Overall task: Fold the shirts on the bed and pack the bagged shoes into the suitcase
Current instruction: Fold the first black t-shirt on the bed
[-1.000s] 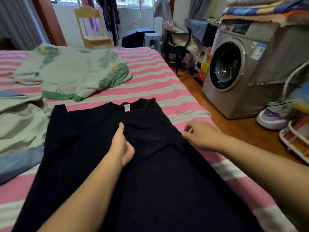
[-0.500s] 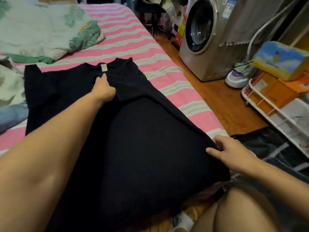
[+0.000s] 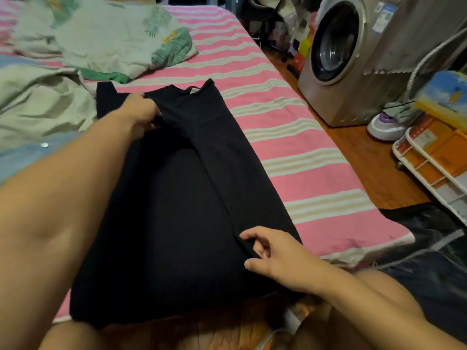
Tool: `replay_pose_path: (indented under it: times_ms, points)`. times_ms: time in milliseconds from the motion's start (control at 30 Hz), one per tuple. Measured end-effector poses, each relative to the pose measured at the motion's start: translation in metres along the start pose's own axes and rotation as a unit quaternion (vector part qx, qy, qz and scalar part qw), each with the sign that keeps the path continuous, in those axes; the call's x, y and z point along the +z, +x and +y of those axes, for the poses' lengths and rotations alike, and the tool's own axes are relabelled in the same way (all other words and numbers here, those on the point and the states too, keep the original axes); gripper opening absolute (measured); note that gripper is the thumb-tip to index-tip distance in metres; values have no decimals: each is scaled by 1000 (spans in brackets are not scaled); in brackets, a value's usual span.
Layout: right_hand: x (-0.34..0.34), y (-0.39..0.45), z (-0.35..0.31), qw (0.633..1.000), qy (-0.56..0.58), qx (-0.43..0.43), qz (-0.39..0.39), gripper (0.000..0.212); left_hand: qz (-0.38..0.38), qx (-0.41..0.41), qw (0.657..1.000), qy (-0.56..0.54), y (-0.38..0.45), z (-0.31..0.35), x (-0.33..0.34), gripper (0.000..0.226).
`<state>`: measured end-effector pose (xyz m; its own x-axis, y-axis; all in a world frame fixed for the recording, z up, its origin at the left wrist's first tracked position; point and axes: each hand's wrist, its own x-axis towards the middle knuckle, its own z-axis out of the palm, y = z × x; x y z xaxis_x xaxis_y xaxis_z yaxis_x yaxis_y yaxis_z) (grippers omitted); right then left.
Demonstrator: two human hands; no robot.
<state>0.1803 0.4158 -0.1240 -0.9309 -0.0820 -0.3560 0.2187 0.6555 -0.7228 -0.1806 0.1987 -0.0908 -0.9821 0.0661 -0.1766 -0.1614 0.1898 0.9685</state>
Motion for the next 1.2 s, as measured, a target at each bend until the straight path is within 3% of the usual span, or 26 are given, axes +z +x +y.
replay_pose_path:
  times_ms: [167, 267, 400, 467, 567, 600, 667, 733, 833, 933, 1033, 1133, 1200]
  points:
    - [-7, -4, -32, 995, 86, -43, 28, 48, 1, 74, 997, -15, 11, 54, -11, 44]
    - [12, 3, -49, 993, 111, -47, 7, 54, 5, 80, 997, -13, 15, 63, -16, 63]
    - [44, 10, -51, 986, 116, -16, -123, 70, 7, 8, 999, -34, 14, 27, -24, 102]
    - [42, 9, -38, 989, 103, -39, -98, 55, 44, -26, 999, 14, -4, -2, -25, 104]
    - [12, 6, -3, 986, -49, -67, 147, 21, 108, -58, 979, 162, -52, -59, -22, 91]
    - [-2, 6, 11, 970, -90, -39, 222, 16, 102, -73, 983, 133, -75, -75, -20, 84]
    - [-27, 7, 35, 951, -110, 57, 282, 10, 61, -113, 990, 53, -132, -95, -13, 53]
    - [-37, 12, 47, 949, -95, 136, 269, 12, 3, -157, 985, 67, -187, -110, -4, 26]
    - [-24, 16, 43, 959, 69, 175, 212, 21, -52, -184, 979, 64, -267, -116, 18, 36]
    - [-3, 8, 38, 967, 87, 168, 169, 35, -69, -181, 967, 168, -309, -134, 40, 36]
    - [8, -5, 32, 975, 120, 151, 114, 21, -11, -119, 962, 247, -333, -146, 51, 35]
    - [18, -14, 40, 974, 103, 138, 147, 24, 93, -91, 984, 122, -348, -146, 55, 28]
    - [24, -17, 45, 975, 70, 143, 157, 32, 109, -79, 984, 113, -355, -144, 58, 24]
